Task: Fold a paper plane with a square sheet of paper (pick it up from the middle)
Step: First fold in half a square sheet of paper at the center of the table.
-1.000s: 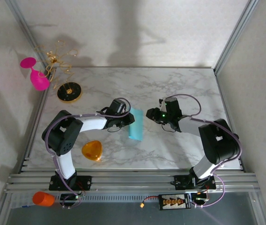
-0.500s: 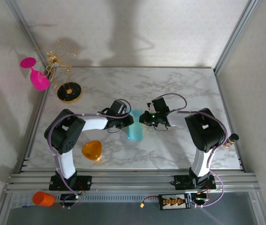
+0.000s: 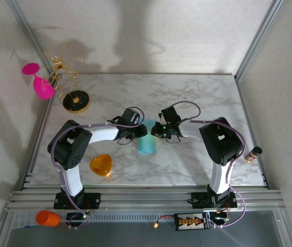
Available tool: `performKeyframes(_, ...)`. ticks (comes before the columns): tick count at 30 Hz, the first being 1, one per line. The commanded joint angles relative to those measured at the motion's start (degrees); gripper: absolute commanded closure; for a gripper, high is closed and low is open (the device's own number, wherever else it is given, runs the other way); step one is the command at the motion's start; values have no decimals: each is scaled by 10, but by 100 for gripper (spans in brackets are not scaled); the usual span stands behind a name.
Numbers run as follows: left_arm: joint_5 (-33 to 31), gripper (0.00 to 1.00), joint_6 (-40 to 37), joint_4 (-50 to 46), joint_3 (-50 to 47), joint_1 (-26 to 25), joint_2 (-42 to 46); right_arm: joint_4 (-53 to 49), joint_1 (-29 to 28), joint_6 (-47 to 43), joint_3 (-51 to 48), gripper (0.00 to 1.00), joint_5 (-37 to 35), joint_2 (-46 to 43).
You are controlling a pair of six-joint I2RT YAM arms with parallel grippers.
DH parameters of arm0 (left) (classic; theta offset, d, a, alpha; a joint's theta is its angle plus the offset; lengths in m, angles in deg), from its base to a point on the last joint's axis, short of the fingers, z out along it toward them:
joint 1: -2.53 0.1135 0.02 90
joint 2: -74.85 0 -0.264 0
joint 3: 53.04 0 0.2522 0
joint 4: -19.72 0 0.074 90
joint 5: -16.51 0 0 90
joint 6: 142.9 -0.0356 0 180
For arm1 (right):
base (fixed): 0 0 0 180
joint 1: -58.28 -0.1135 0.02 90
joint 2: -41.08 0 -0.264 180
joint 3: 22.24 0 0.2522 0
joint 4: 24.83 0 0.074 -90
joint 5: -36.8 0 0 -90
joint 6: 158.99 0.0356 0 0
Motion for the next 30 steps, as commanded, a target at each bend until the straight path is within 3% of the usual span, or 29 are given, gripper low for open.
performKeyframes(1, -39, 49, 20, -67, 6, -6, 27, -42, -2, 16, -18, 93, -56, 22)
performKeyframes(7, -44, 40, 27, -81, 14, -21, 21, -18, -2, 29, -25, 92, -37, 16)
performKeyframes(16, -46, 48, 19, -96, 44, -30, -23, -3, -2, 37, -31, 90, -22, 7)
performKeyframes(22, -78, 56, 25, -106, 40, -31, -29, 23, 3, 47, -38, 80, -12, -30)
performKeyframes(30, -104, 64, 46, -92, 10, -30, -34, 79, 42, 72, -105, 58, -65, -151)
